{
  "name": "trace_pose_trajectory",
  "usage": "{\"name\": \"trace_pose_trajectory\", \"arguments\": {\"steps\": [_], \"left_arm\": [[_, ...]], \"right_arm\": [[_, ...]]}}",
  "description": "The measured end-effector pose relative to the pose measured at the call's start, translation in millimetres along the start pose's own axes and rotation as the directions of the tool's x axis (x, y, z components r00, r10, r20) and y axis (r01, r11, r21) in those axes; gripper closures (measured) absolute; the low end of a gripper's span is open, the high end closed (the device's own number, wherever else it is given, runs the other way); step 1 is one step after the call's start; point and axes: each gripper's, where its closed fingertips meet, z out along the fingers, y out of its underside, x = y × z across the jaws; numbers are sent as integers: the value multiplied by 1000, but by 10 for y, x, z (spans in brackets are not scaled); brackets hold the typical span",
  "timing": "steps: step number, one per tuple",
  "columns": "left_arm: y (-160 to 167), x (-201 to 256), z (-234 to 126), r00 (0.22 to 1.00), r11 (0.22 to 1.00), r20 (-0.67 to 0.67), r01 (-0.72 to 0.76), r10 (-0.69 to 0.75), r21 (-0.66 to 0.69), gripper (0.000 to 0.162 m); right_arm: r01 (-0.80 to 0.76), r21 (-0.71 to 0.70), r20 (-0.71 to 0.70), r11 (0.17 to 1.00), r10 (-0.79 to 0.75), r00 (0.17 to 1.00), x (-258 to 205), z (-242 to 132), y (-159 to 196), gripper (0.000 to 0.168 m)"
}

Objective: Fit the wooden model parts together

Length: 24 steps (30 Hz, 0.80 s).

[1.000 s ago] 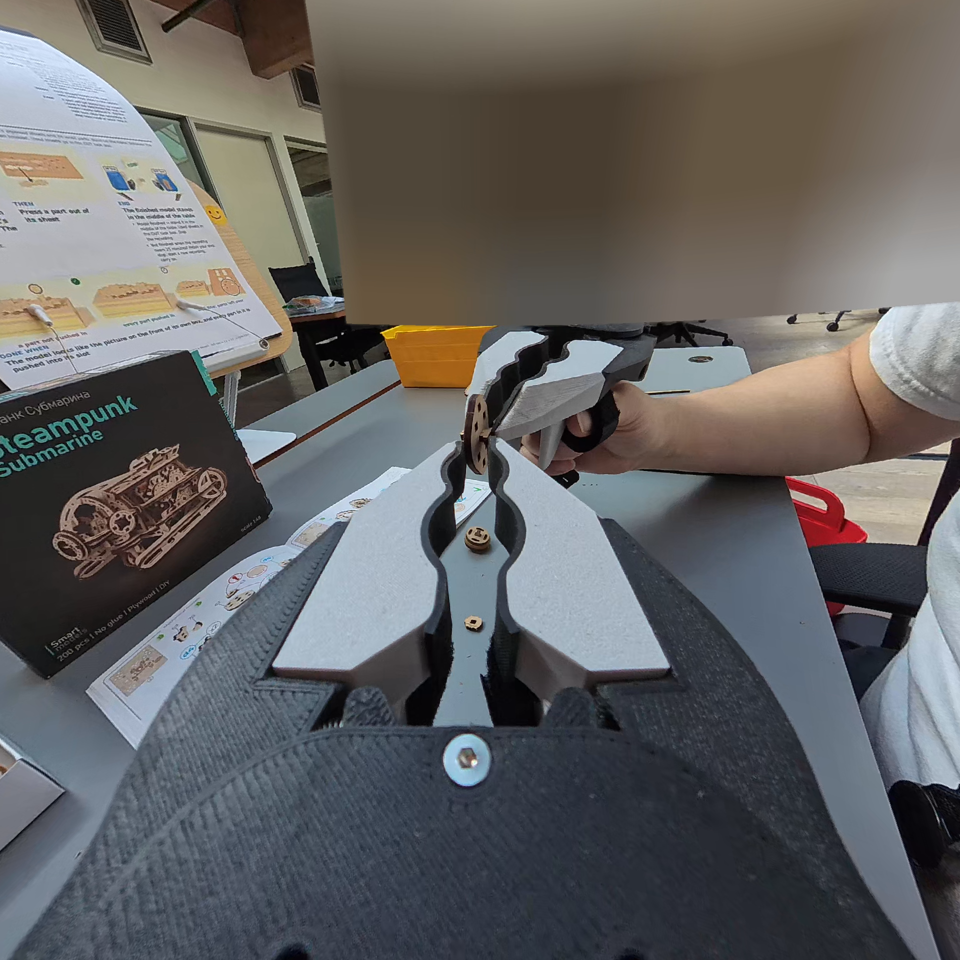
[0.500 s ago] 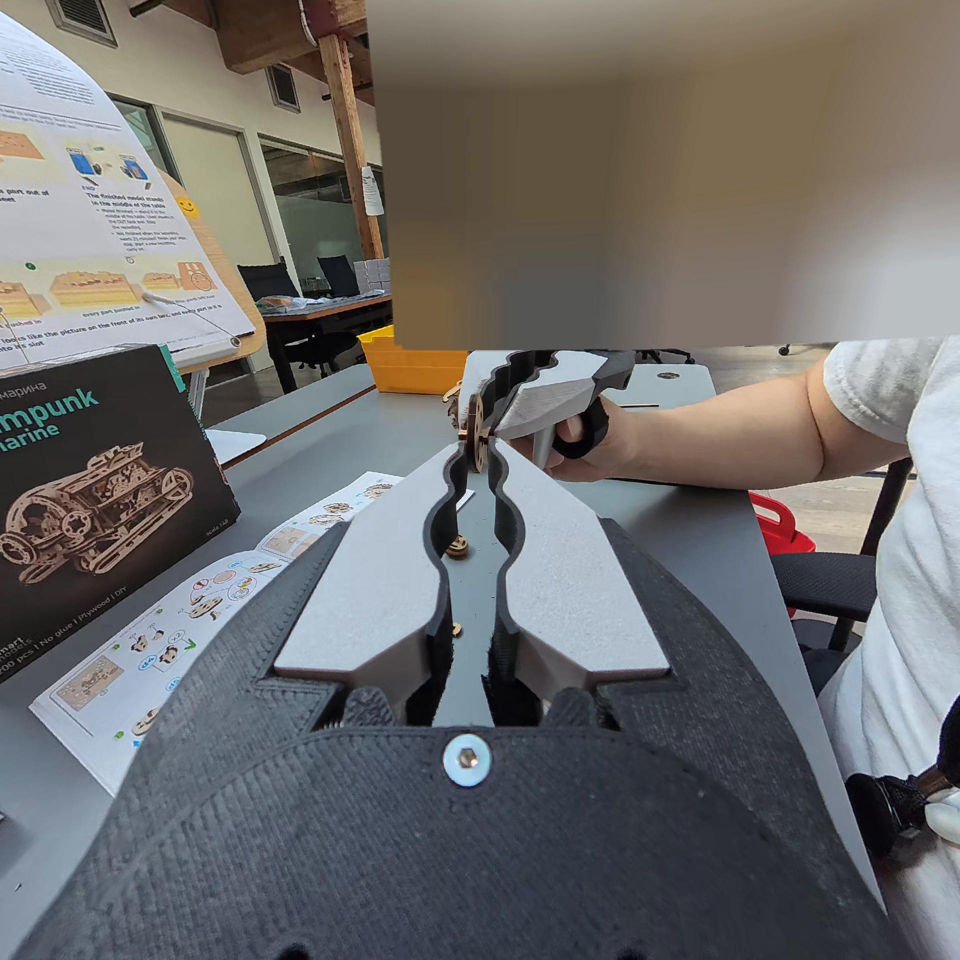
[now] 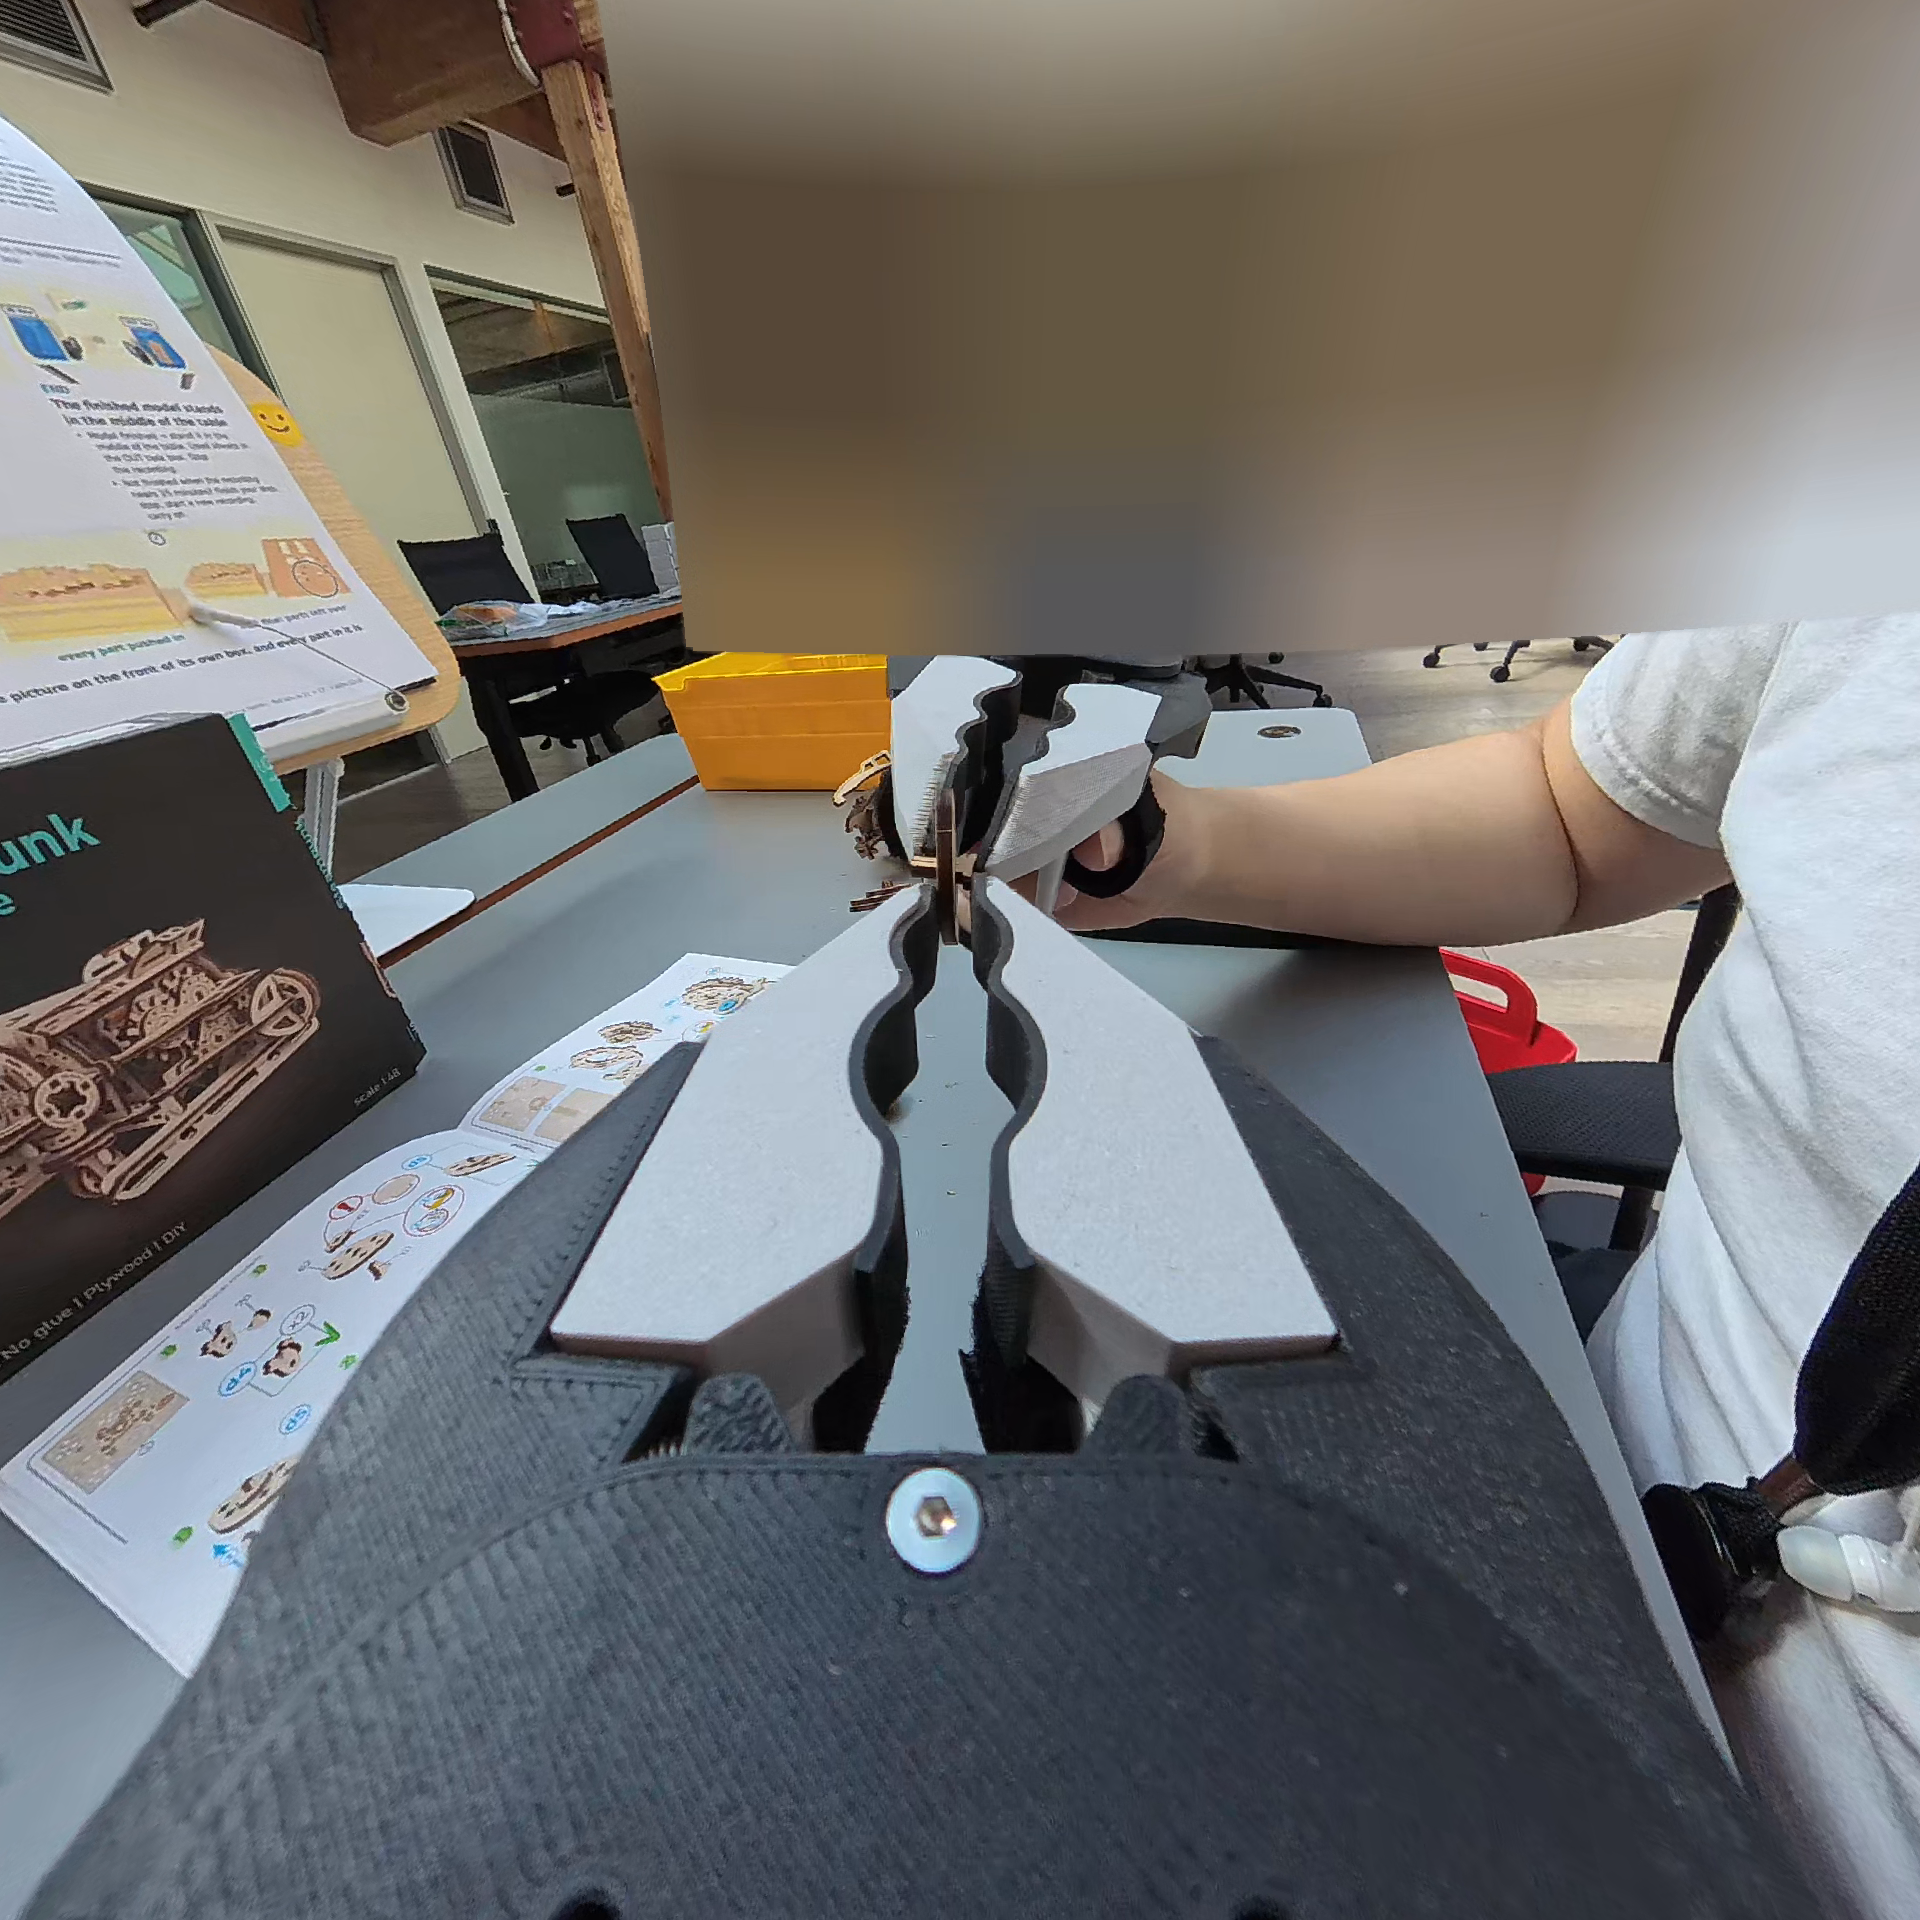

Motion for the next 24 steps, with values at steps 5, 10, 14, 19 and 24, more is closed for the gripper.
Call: {"name": "trace_pose_trajectory", "arguments": {"steps": [5,10,14,19,24], "left_arm": [[-22,26,1,1000,1000,-15,0,1,14,158],[4,11,-6,1000,1000,-5,0,0,0,157],[5,6,-9,1000,1000,11,-24,24,-5,158],[8,12,-16,1000,1000,7,-27,27,-13,158],[7,-2,-16,999,999,18,-31,31,-15,158]], "right_arm": [[-17,11,17,1000,16,1000,-27,-6,-21,162],[-28,4,2,1000,28,1000,-18,6,9,162],[-33,13,-3,999,33,999,-16,12,5,162],[-20,9,-8,1000,20,1000,-26,17,3,162],[-24,9,-19,1000,24,1000,-17,21,2,163]]}}
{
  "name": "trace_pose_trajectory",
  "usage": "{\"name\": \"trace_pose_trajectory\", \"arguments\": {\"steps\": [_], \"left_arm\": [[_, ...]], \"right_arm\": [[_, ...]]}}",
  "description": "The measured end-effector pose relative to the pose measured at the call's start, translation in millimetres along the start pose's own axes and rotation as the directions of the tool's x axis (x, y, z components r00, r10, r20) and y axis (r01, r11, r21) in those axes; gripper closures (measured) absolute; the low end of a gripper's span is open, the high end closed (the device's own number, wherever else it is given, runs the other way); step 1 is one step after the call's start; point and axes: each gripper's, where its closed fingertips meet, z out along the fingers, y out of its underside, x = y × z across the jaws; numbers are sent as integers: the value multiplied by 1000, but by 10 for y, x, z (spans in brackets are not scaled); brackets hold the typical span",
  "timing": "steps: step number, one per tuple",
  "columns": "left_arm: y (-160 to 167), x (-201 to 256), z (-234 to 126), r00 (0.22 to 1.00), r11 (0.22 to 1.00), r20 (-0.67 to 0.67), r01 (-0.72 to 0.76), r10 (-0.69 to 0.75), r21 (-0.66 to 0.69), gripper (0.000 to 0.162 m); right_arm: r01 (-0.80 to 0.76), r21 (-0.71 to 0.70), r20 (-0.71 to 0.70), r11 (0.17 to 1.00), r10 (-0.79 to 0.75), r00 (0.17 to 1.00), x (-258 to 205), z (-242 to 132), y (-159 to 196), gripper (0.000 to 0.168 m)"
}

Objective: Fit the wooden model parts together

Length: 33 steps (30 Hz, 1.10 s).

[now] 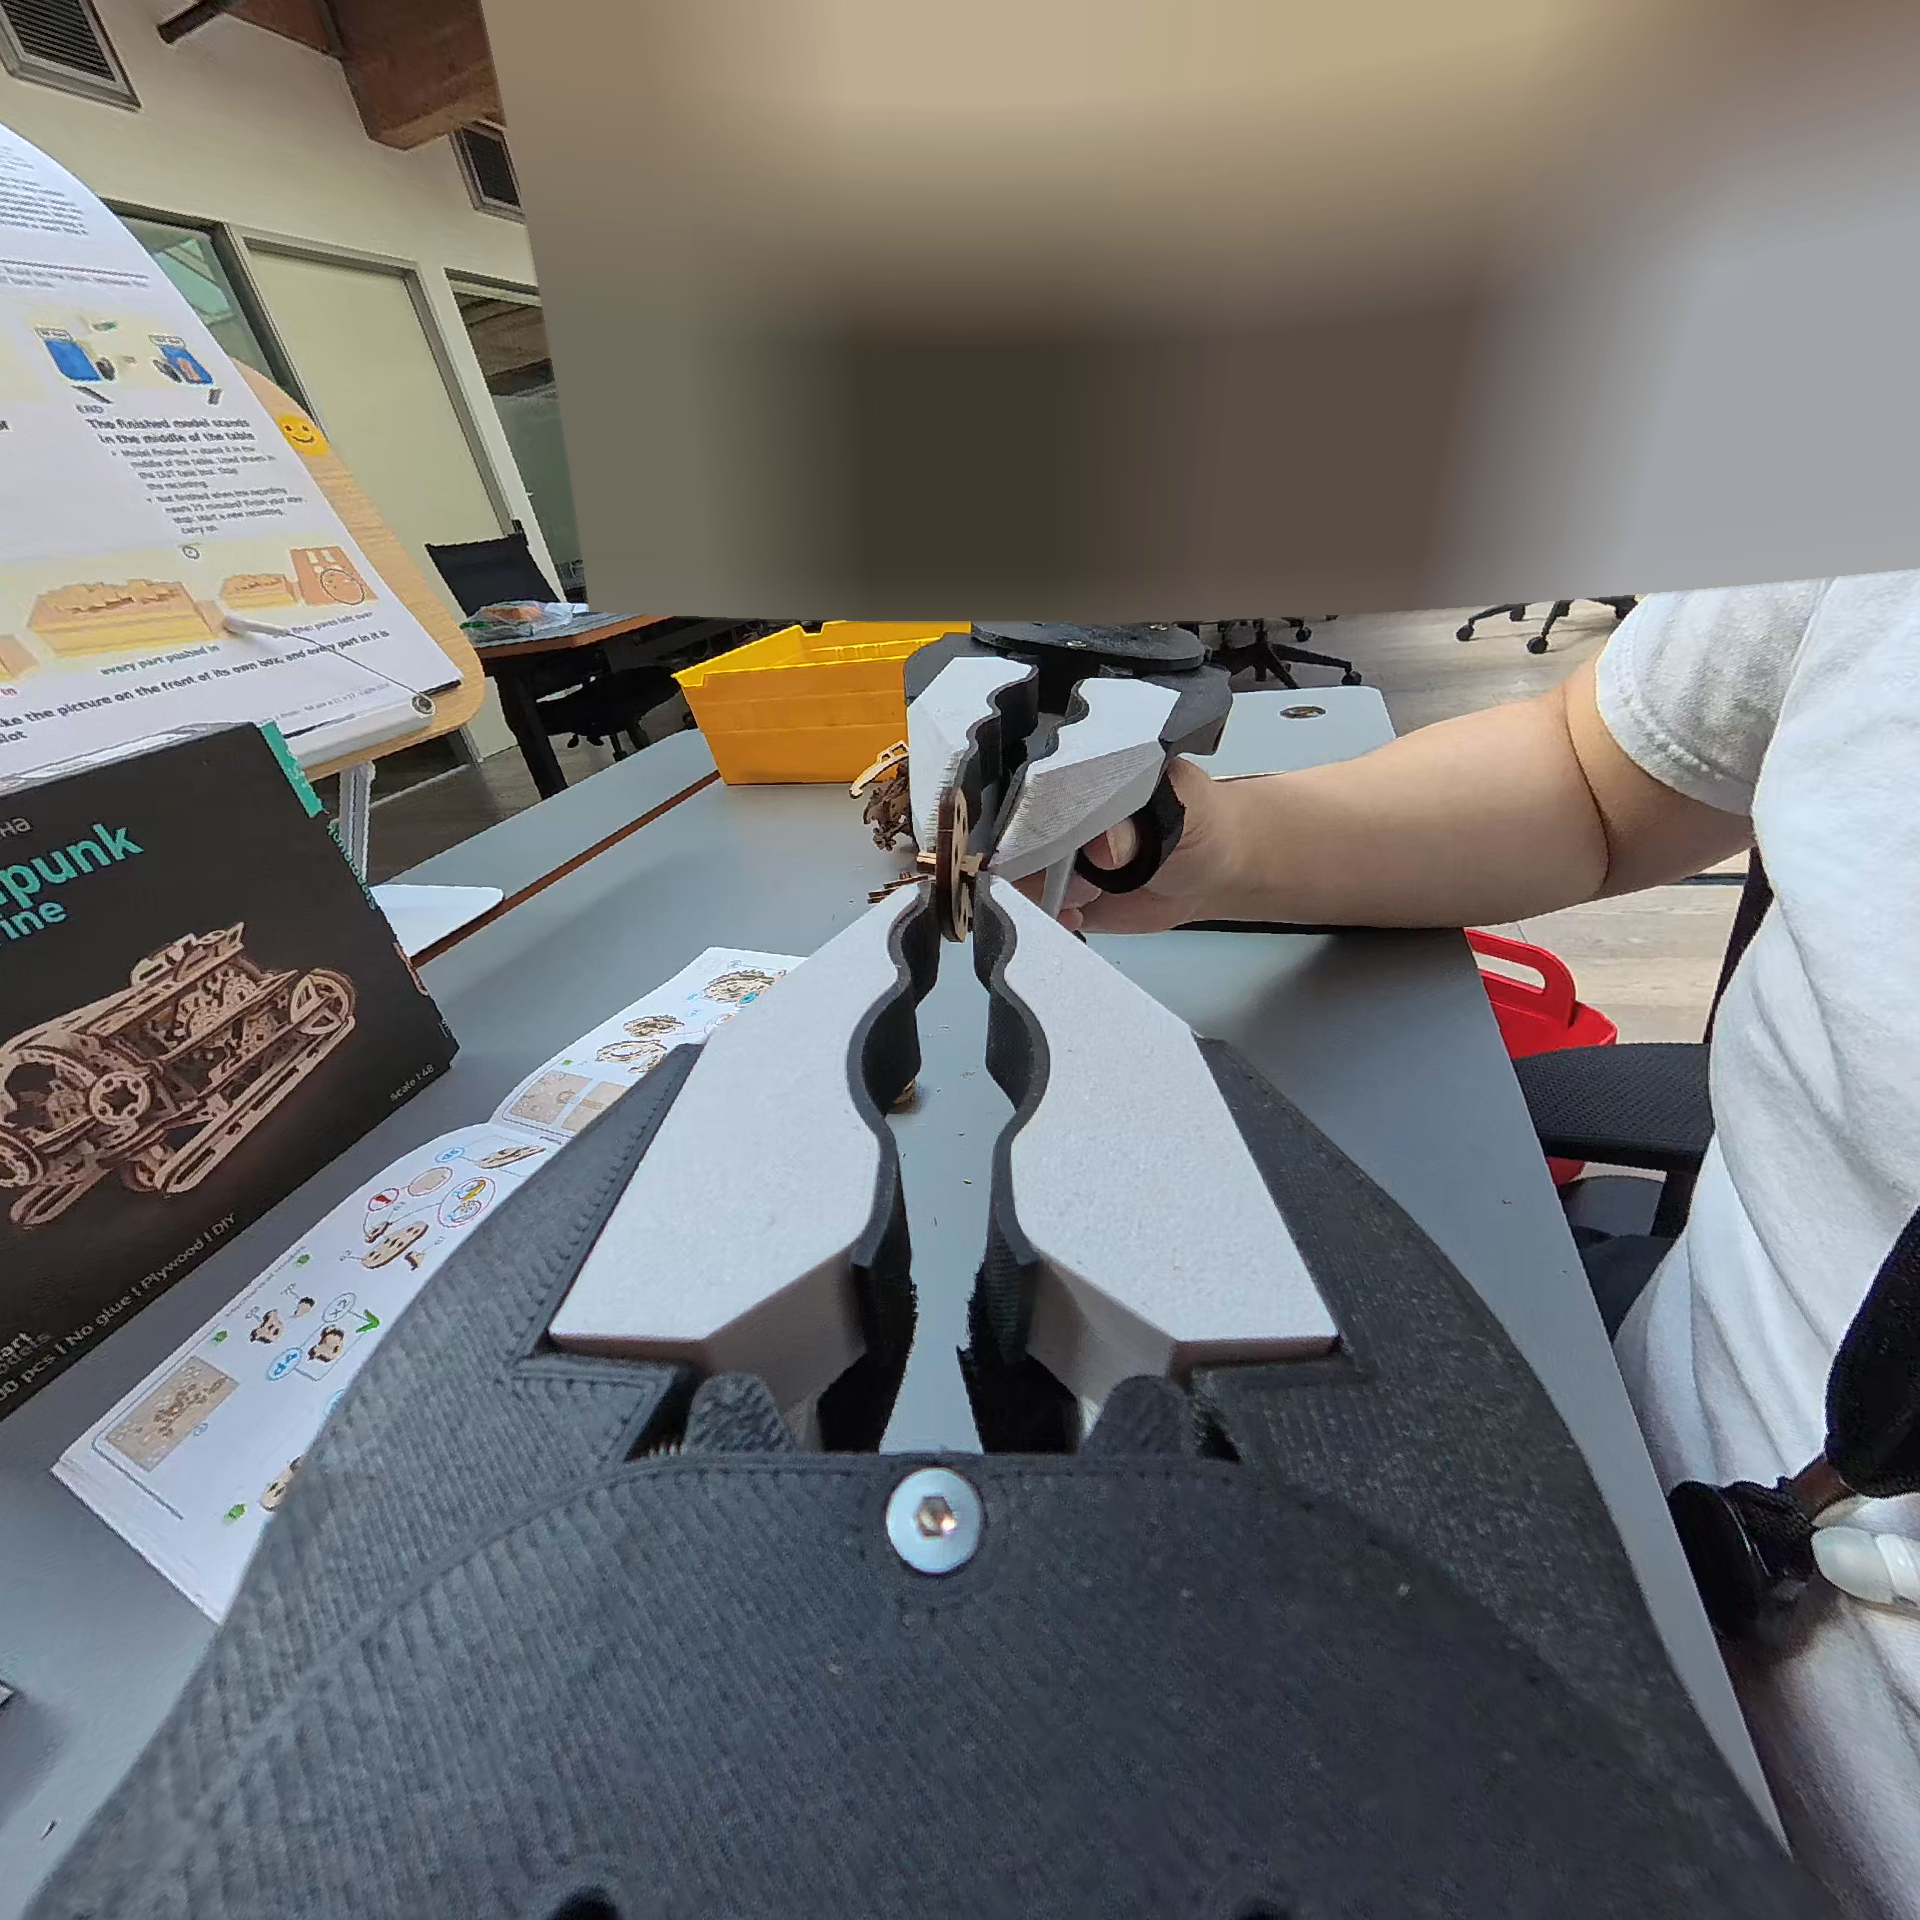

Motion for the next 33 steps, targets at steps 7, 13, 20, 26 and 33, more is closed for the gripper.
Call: {"name": "trace_pose_trajectory", "arguments": {"steps": [7,13,20,26,33], "left_arm": [[-5,-44,-5,1000,1000,22,14,-14,3,158],[-16,-46,-14,996,996,-17,84,-84,16,158],[8,-43,-3,995,995,-26,101,-101,7,158],[14,-25,2,996,996,-36,87,-86,14,157],[2,-4,9,999,999,-22,39,-38,16,157]], "right_arm": [[-41,19,-25,999,41,999,37,13,0,163],[-118,34,7,992,117,993,58,24,-5,161],[-41,8,-35,999,41,999,66,17,3,160],[-42,-12,-22,999,42,999,41,7,16,161],[35,-43,-29,998,-36,999,13,-10,24,161]]}}
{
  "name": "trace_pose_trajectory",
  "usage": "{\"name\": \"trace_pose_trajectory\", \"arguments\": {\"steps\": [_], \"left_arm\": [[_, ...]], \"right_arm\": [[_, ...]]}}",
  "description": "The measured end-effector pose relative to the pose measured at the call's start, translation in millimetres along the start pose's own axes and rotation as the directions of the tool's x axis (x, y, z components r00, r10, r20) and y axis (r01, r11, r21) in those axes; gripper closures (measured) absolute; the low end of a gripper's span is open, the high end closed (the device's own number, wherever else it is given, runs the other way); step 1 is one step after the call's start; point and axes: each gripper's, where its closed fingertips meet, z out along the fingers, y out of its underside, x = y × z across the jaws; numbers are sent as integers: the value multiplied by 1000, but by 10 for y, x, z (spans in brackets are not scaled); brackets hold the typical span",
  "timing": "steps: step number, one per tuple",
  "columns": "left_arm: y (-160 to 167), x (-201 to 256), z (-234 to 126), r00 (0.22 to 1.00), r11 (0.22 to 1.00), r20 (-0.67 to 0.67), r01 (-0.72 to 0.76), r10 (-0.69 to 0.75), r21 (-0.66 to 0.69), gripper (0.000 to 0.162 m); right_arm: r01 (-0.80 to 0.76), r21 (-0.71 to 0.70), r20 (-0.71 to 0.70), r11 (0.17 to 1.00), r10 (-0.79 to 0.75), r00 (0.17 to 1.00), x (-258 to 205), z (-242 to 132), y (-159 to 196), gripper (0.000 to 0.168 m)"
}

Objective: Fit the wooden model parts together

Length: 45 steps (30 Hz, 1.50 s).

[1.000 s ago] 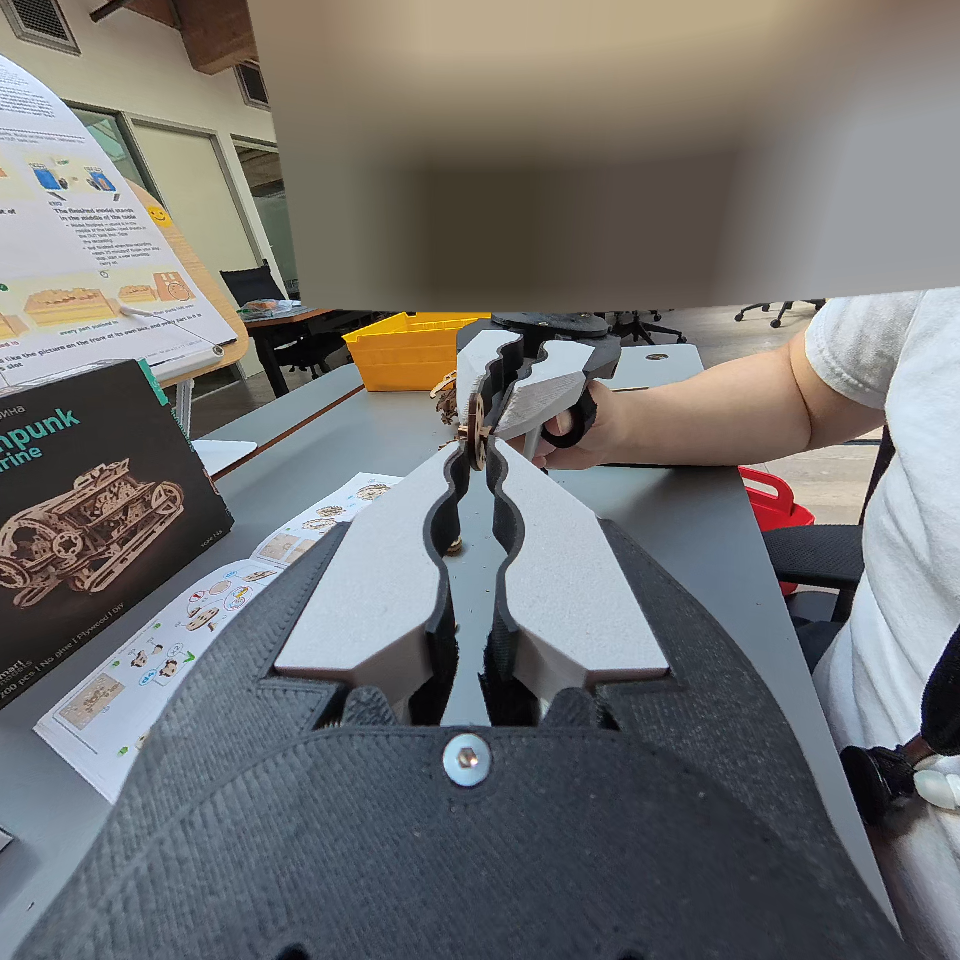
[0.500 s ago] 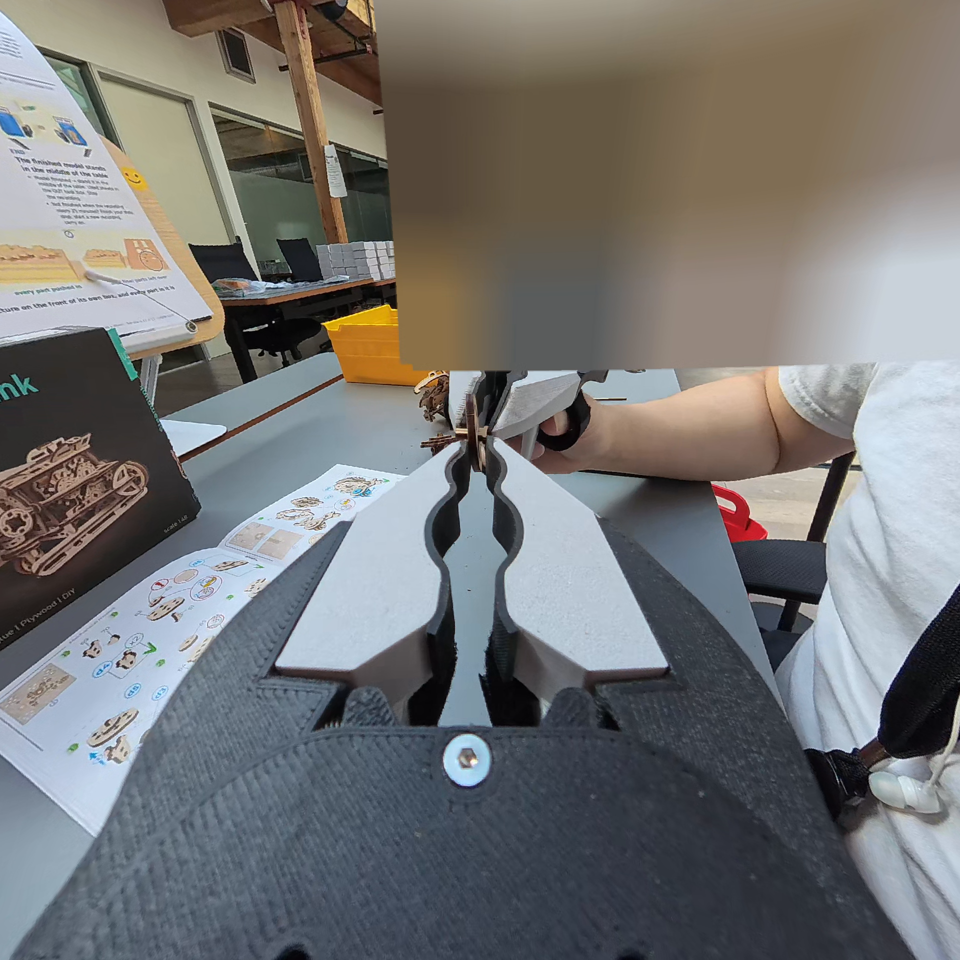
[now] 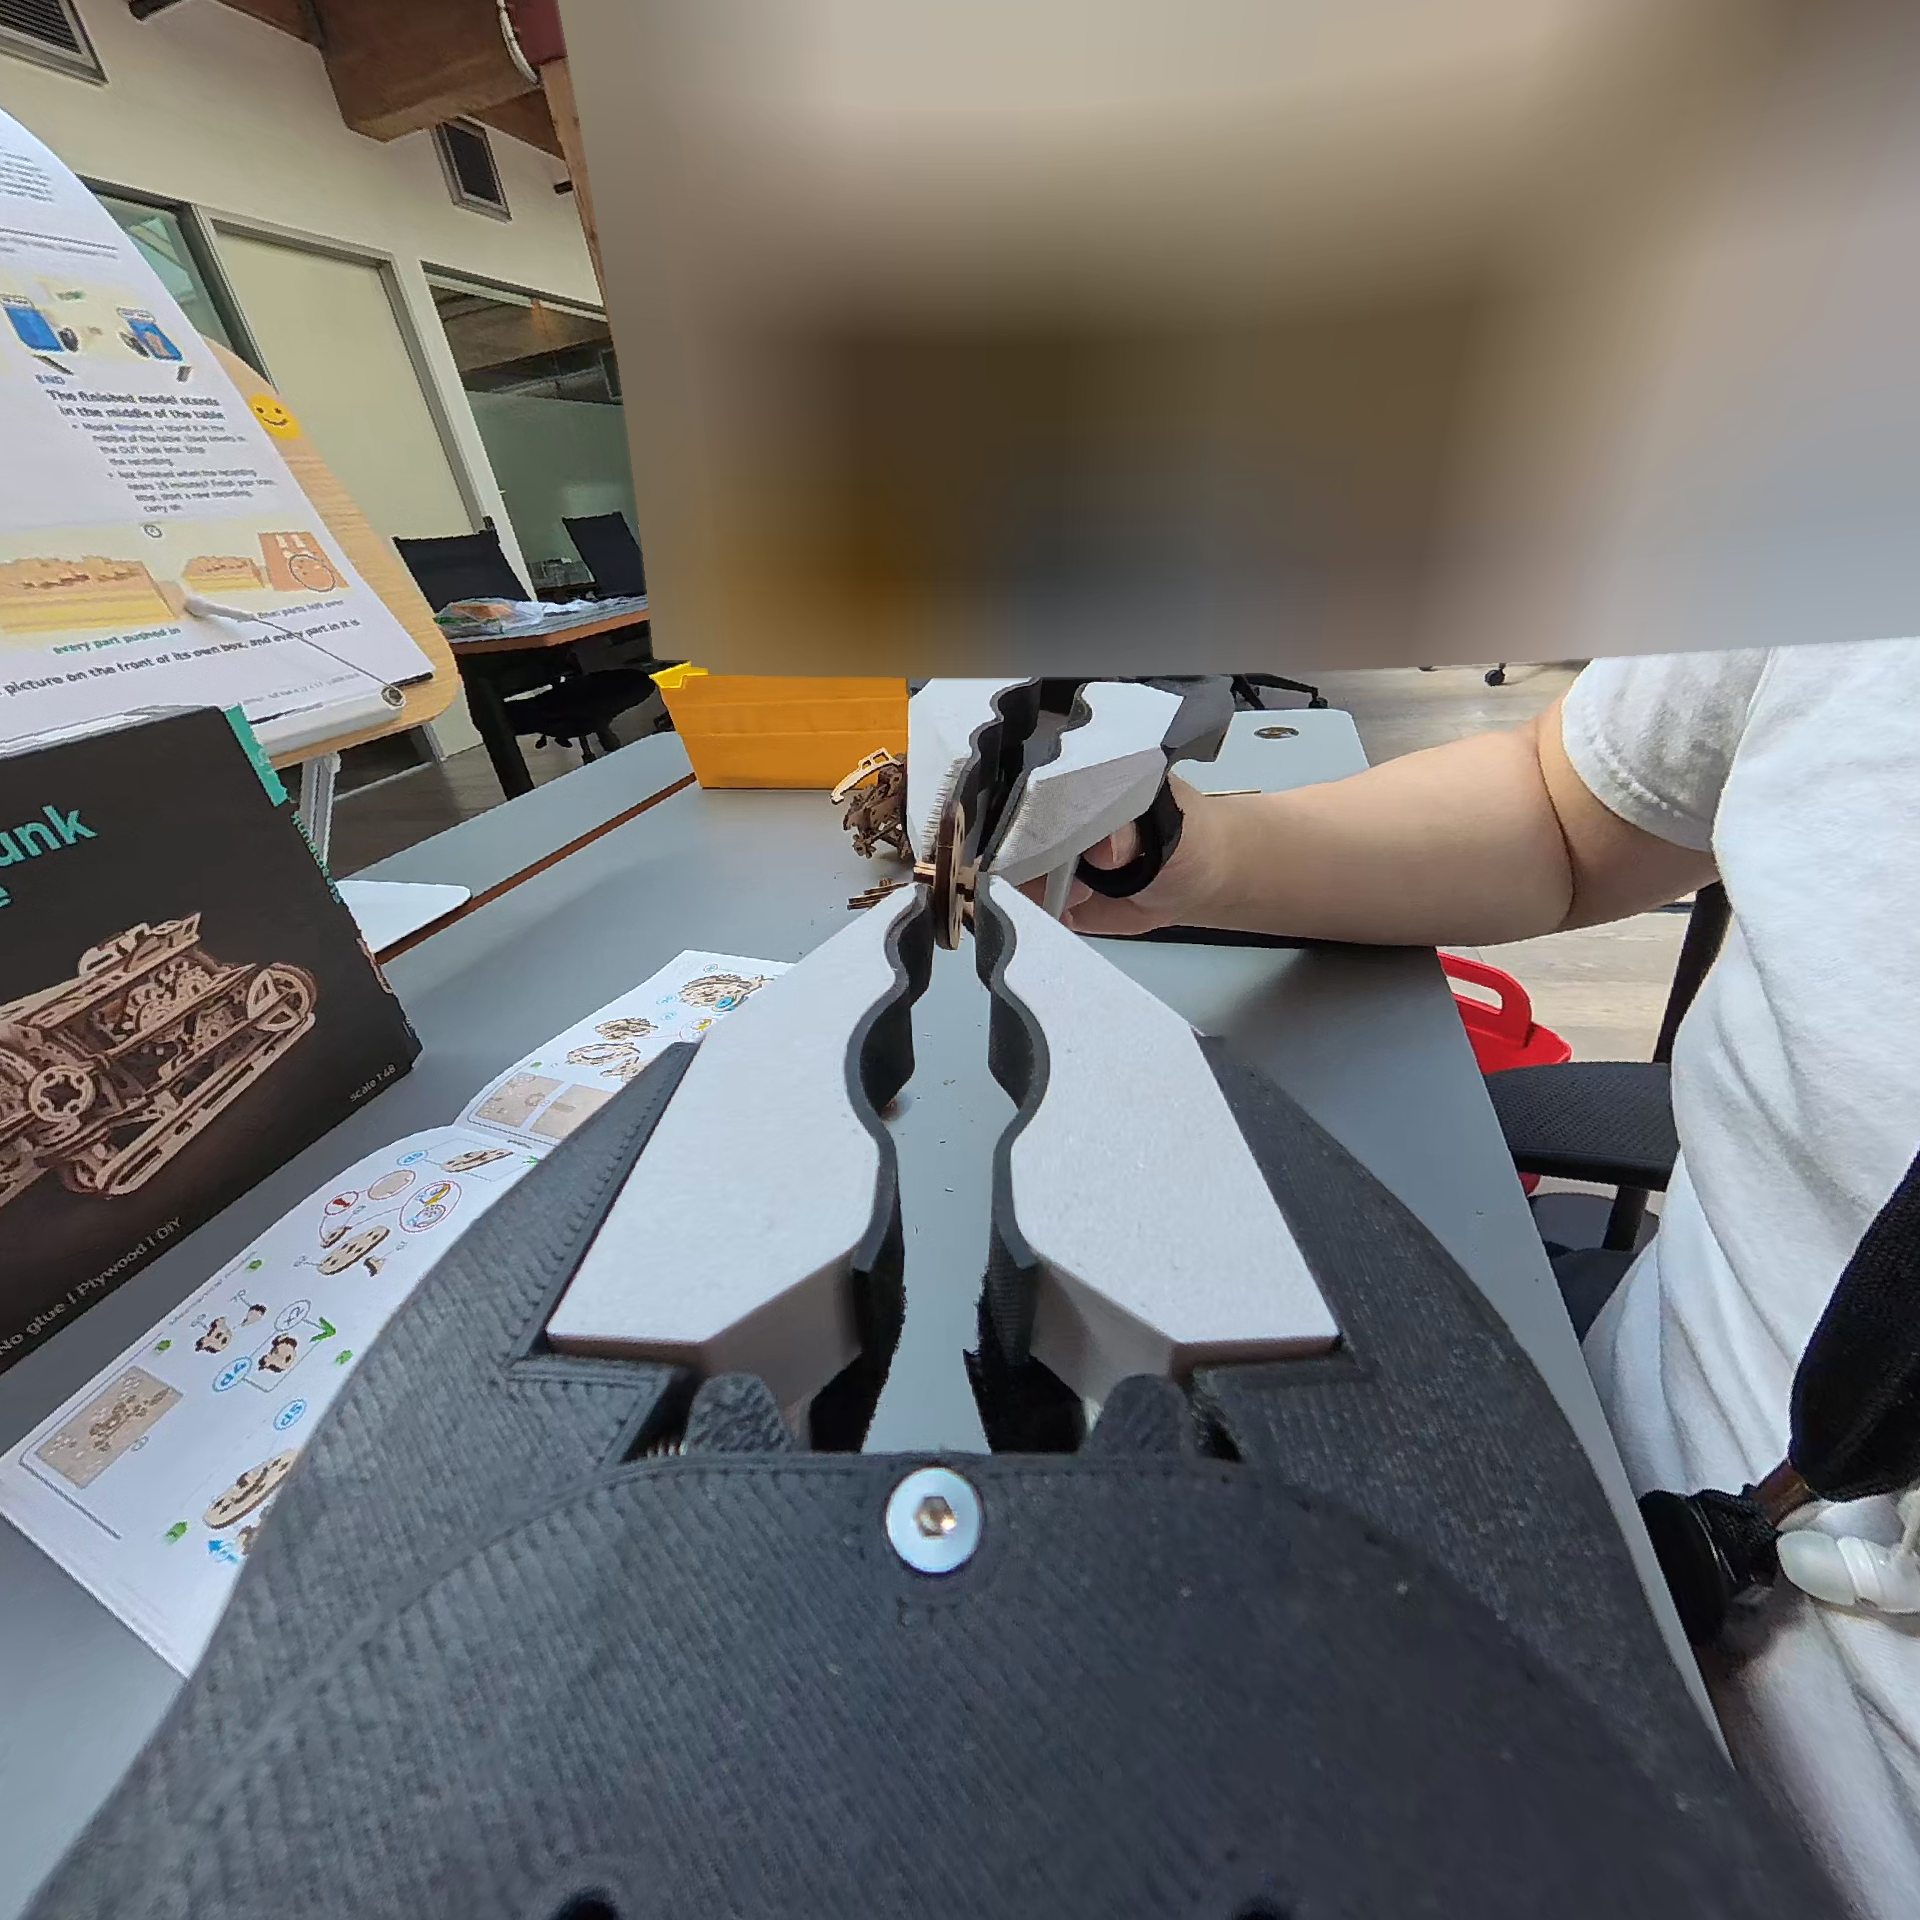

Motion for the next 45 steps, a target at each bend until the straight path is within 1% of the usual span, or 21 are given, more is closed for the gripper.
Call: {"name": "trace_pose_trajectory", "arguments": {"steps": [4,10,15,16,17,18,19,21,22,24,25,26,27,29,32,35,37,38,41,43,45], "left_arm": [[-24,31,-9,1000,1000,-4,-28,28,2,157],[-46,25,-23,998,998,22,-57,57,8,157],[-46,-2,-18,1000,1000,-1,0,0,25,155],[-53,-22,-21,1000,999,-3,30,-30,30,154],[-70,-71,-37,998,997,7,66,-67,40,147],[-100,-136,-73,993,991,17,116,-117,62,139],[-133,-191,-122,984,980,9,178,-179,88,139],[-148,-276,-202,937,930,-46,350,-347,116,142],[-107,-287,-206,892,888,-92,450,-443,94,143],[-62,-231,-171,755,770,-218,637,-618,23,145],[-49,-200,-146,688,714,-264,700,-677,-9,146],[-12,-177,-113,639,675,-283,737,-716,-42,146],[39,-143,-79,613,655,-284,752,-737,-79,146],[136,-61,-18,592,641,-273,753,-758,-145,147],[122,-16,6,505,574,-322,800,-801,-173,155],[128,-18,-13,446,525,-343,831,-827,-186,156],[126,-25,-28,422,503,-347,844,-838,-188,151],[139,-52,-27,420,495,-336,850,-843,-180,150],[197,-97,-34,416,480,-301,857,-858,-184,158],[249,-119,-47,421,478,-273,857,-865,-191,162],[293,-150,-60,433,481,-244,856,-868,-191,162]], "right_arm": [[69,-6,-20,998,-69,997,-30,-3,-29,161],[115,-16,-65,993,-116,991,-27,-1,-41,162],[163,-18,-78,986,-164,983,-11,-1,-46,161],[217,-25,-101,976,-219,970,4,-7,-55,161],[295,-57,-133,954,-300,945,28,-19,-45,161],[385,-107,-163,916,-399,903,56,-39,-21,160],[473,-159,-197,866,-498,845,91,-65,-6,160],[607,-249,-225,755,-654,722,121,-93,34,161],[651,-289,-224,702,-711,667,126,-91,63,161],[715,-329,-211,617,-786,581,101,-65,96,161],[735,-346,-210,583,-812,545,98,-57,103,161],[752,-364,-204,550,-835,512,100,-54,115,161],[769,-378,-195,515,-856,478,100,-53,127,161],[800,-402,-167,446,-894,415,89,-42,162,161],[835,-420,-134,356,-934,331,55,-10,209,161],[846,-428,-121,316,-948,293,53,-2,224,160],[856,-428,-113,291,-957,269,37,3,226,160],[863,-424,-112,275,-961,251,22,8,221,160],[864,-443,-89,240,-971,224,33,30,266,160],[862,-428,-83,271,-962,261,36,47,311,160],[842,-416,-80,343,-936,342,55,66,354,159]]}}
